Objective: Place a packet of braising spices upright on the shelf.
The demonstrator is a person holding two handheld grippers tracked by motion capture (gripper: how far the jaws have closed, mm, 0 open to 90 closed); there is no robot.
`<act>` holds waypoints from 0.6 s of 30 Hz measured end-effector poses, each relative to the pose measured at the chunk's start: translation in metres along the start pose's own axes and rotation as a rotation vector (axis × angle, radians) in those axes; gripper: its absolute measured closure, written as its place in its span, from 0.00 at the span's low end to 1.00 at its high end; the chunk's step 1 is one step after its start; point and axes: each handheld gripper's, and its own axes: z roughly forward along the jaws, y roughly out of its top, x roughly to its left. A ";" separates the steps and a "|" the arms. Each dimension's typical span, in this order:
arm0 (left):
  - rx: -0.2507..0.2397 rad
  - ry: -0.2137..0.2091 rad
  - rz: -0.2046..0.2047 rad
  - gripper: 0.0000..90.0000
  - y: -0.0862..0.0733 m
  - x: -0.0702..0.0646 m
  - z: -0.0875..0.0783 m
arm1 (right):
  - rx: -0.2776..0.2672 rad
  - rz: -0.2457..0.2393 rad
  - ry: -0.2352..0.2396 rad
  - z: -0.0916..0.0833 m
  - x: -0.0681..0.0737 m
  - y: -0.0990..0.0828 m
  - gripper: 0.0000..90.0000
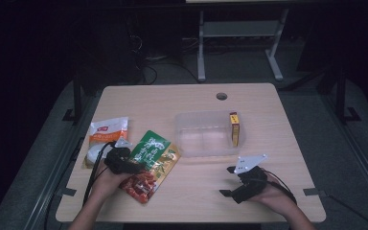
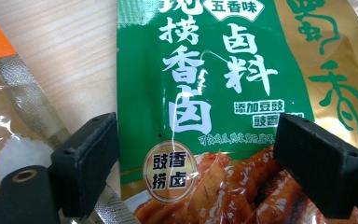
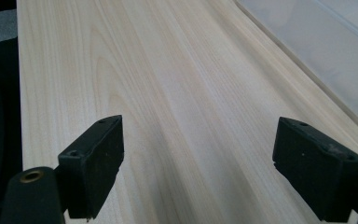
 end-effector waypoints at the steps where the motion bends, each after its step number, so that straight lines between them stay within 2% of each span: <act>1: 0.006 0.002 0.005 0.19 0.001 -0.001 0.000 | 0.000 0.001 0.000 0.000 0.000 0.000 0.18; 6: 0.015 0.009 0.014 0.30 0.003 -0.006 -0.002 | 0.001 0.002 -0.001 0.000 0.000 0.000 0.18; 11: 0.018 0.016 0.008 0.52 0.003 -0.005 -0.005 | 0.000 0.003 0.000 0.000 0.001 0.000 0.18; 14: 0.016 0.034 0.032 0.67 0.003 -0.005 -0.005 | 0.000 0.000 -0.001 0.000 0.000 0.000 0.18; 18: 0.009 0.021 0.025 0.83 0.003 -0.005 -0.005 | 0.000 0.000 -0.002 0.000 0.000 0.000 0.18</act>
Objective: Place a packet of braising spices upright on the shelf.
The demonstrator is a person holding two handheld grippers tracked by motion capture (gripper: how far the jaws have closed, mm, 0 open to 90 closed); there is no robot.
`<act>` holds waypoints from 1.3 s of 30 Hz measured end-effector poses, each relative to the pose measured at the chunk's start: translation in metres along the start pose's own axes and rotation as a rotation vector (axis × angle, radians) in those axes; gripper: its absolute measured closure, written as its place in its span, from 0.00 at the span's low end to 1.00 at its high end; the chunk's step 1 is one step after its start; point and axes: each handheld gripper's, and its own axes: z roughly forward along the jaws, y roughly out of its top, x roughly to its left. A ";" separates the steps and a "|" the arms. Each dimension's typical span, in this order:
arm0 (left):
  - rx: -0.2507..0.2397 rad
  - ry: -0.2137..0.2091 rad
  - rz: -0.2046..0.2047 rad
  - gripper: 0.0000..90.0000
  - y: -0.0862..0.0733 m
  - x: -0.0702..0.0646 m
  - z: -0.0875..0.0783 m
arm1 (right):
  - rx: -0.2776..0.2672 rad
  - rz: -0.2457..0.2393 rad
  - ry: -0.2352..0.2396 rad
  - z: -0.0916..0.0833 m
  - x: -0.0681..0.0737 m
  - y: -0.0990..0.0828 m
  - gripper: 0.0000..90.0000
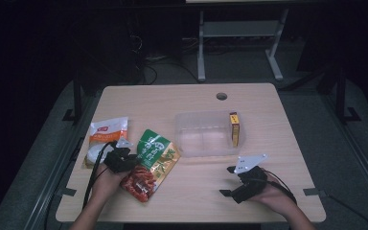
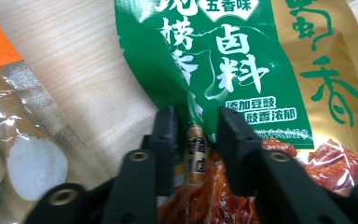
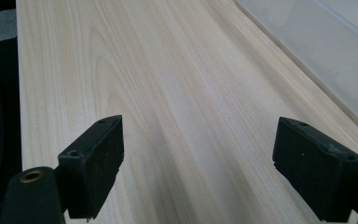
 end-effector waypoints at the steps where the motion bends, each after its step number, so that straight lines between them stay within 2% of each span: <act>1: -0.002 -0.004 -0.002 0.87 0.000 0.000 0.000 | 0.000 0.001 0.000 0.000 0.000 0.000 0.18; 4: -0.001 -0.007 -0.004 0.91 0.000 0.000 0.000 | 0.002 -0.001 0.001 0.000 0.000 0.000 0.18; 6: -0.002 -0.002 0.012 0.92 0.001 0.000 0.000 | 0.003 -0.002 0.002 0.000 0.000 0.000 0.18; 9: -0.014 -0.024 -0.008 0.97 0.000 0.003 -0.003 | 0.003 -0.002 0.002 0.000 0.000 0.000 0.18; 13: -0.036 -0.063 -0.052 0.99 -0.001 0.007 -0.006 | -0.001 -0.005 0.000 -0.001 -0.001 -0.001 0.18; 15: -0.030 -0.078 -0.059 0.99 -0.001 0.010 -0.008 | -0.003 -0.007 -0.001 -0.001 -0.002 -0.001 0.18; 18: -0.049 -0.088 -0.073 0.99 -0.001 0.011 -0.014 | -0.003 -0.001 -0.002 -0.002 -0.002 -0.001 0.18; 21: -0.068 -0.092 -0.069 0.99 -0.002 0.014 -0.023 | -0.005 0.000 -0.001 -0.003 -0.001 -0.001 0.18; 24: -0.095 -0.102 -0.079 0.99 -0.004 0.017 -0.031 | -0.010 -0.003 0.001 -0.003 -0.001 -0.001 0.18; 27: -0.125 -0.105 -0.068 0.99 -0.007 0.021 -0.041 | -0.013 -0.002 0.004 -0.002 -0.001 -0.001 0.18; 30: -0.167 -0.122 -0.092 0.99 -0.009 0.023 -0.049 | -0.015 0.001 0.009 -0.002 -0.001 -0.001 0.18; 31: -0.169 -0.117 -0.076 0.99 -0.009 0.024 -0.053 | -0.018 0.002 0.012 -0.002 -0.001 -0.001 0.18; 36: -0.231 -0.128 -0.093 0.99 -0.011 0.022 -0.063 | -0.035 0.022 0.026 -0.001 -0.001 -0.002 0.18; 39: -0.275 -0.153 -0.105 0.99 -0.009 0.020 -0.068 | -0.056 0.048 0.037 0.000 -0.001 0.000 0.22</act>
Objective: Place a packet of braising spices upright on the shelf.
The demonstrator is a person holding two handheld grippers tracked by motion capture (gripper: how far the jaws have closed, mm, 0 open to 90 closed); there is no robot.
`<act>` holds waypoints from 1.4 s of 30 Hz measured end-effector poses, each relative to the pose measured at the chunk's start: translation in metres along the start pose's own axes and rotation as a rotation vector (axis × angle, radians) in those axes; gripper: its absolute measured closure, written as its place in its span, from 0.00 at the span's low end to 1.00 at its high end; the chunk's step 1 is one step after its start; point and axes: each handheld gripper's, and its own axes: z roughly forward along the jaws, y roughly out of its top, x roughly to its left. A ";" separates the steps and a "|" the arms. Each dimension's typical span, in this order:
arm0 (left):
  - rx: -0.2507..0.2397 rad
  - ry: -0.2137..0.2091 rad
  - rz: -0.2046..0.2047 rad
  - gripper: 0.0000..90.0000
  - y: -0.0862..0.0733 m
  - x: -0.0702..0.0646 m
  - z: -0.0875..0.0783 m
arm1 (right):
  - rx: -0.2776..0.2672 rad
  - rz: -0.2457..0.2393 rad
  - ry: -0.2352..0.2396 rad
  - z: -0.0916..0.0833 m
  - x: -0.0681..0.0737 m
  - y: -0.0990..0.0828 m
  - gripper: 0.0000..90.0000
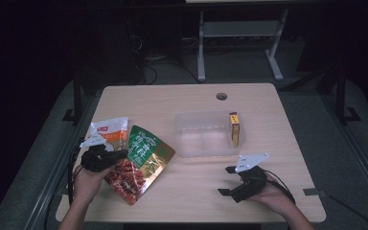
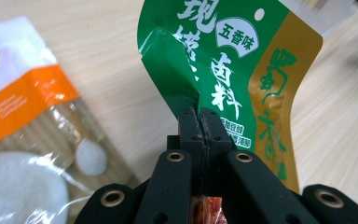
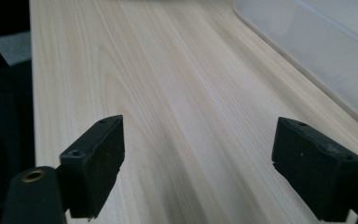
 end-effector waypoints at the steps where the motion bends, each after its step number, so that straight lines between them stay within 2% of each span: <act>1: -0.016 -0.010 -0.008 0.99 0.001 -0.002 -0.001 | -0.010 0.004 0.002 0.000 0.000 0.001 0.22; 3: -0.051 -0.026 -0.011 0.99 0.004 -0.007 -0.002 | -0.028 0.020 -0.001 0.000 0.000 0.004 0.22; 6: -0.076 -0.040 -0.008 0.99 0.008 -0.012 -0.003 | -0.051 0.035 0.000 0.001 0.000 0.007 0.23; 11: -0.132 -0.076 -0.012 0.99 0.016 -0.022 -0.001 | -0.108 0.103 0.025 0.002 -0.001 0.014 0.21; 13: -0.145 -0.090 -0.016 0.99 0.019 -0.025 0.001 | -0.135 0.118 0.020 0.003 0.000 0.020 0.20; 17: -0.160 -0.109 -0.008 0.99 0.027 -0.035 0.007 | -0.177 0.125 0.012 0.004 0.001 0.031 0.20; 20: -0.160 -0.123 0.007 0.99 0.033 -0.042 0.012 | -0.187 0.119 0.016 0.008 0.000 0.038 0.20; 23: -0.170 -0.134 0.007 0.99 0.039 -0.050 0.019 | -0.204 0.118 0.016 0.010 -0.001 0.046 0.20; 27: -0.193 -0.145 0.014 0.99 0.048 -0.057 0.027 | -0.253 0.117 0.013 0.010 -0.002 0.061 0.17; 31: -0.216 -0.154 0.006 0.99 0.054 -0.062 0.032 | -0.273 0.116 0.023 0.011 -0.003 0.075 0.16; 33: -0.225 -0.157 -0.003 0.99 0.055 -0.064 0.033 | -0.287 0.122 0.016 0.012 -0.006 0.079 0.19; 36: -0.239 -0.160 -0.010 0.99 0.054 -0.068 0.035 | -0.347 0.142 0.012 0.014 -0.013 0.081 0.32; 38: -0.243 -0.165 -0.015 0.99 0.053 -0.069 0.036 | -0.358 0.161 0.015 0.015 -0.016 0.081 0.36; 42: -0.248 -0.184 -0.032 0.99 0.051 -0.072 0.040 | -0.369 0.186 0.054 0.017 -0.018 0.078 0.45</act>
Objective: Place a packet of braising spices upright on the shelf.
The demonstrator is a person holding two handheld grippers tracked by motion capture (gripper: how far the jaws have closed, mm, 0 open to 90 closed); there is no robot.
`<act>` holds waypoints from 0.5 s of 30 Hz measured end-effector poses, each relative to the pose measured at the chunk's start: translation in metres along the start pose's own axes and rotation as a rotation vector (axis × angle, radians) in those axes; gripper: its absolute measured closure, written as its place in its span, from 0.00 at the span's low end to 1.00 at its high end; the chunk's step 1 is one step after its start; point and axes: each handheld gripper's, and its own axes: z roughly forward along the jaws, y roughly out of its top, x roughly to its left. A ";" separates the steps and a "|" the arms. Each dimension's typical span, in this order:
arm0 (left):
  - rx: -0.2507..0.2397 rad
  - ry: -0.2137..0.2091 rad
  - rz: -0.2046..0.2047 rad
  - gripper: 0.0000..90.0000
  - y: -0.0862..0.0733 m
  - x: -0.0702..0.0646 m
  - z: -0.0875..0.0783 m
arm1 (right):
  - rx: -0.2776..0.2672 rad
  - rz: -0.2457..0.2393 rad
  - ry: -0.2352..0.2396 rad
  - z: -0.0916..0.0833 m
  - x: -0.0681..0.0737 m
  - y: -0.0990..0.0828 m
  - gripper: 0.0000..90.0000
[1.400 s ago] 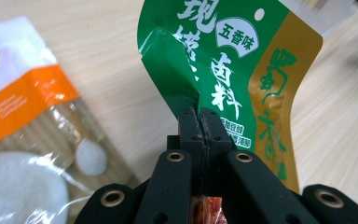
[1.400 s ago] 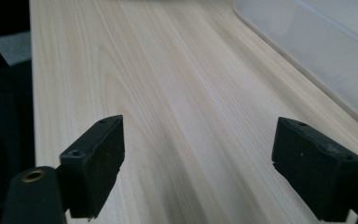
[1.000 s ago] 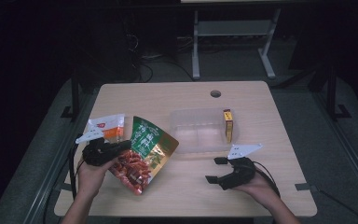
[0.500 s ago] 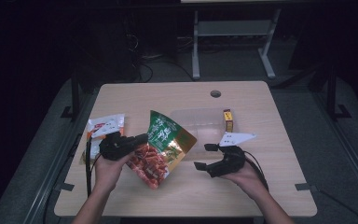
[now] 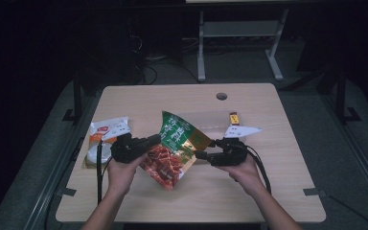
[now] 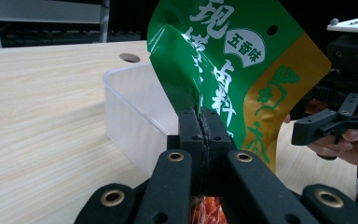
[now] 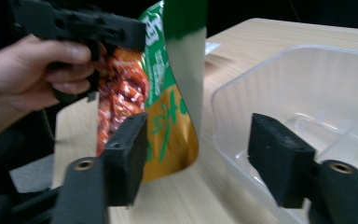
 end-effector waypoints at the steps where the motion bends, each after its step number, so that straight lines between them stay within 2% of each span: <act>1: 0.003 -0.005 0.005 0.99 0.000 -0.001 0.001 | -0.001 0.001 0.006 0.000 0.001 0.000 0.47; 5: 0.009 -0.018 0.015 0.99 -0.001 -0.007 0.005 | 0.014 -0.001 0.026 0.005 0.002 -0.002 0.55; 13: 0.006 -0.035 0.016 0.99 -0.002 -0.008 0.006 | 0.007 0.001 0.042 0.003 0.001 -0.002 0.83; 15: -0.001 -0.039 0.003 0.99 -0.003 -0.009 0.006 | 0.005 0.011 0.041 0.001 0.001 -0.002 0.90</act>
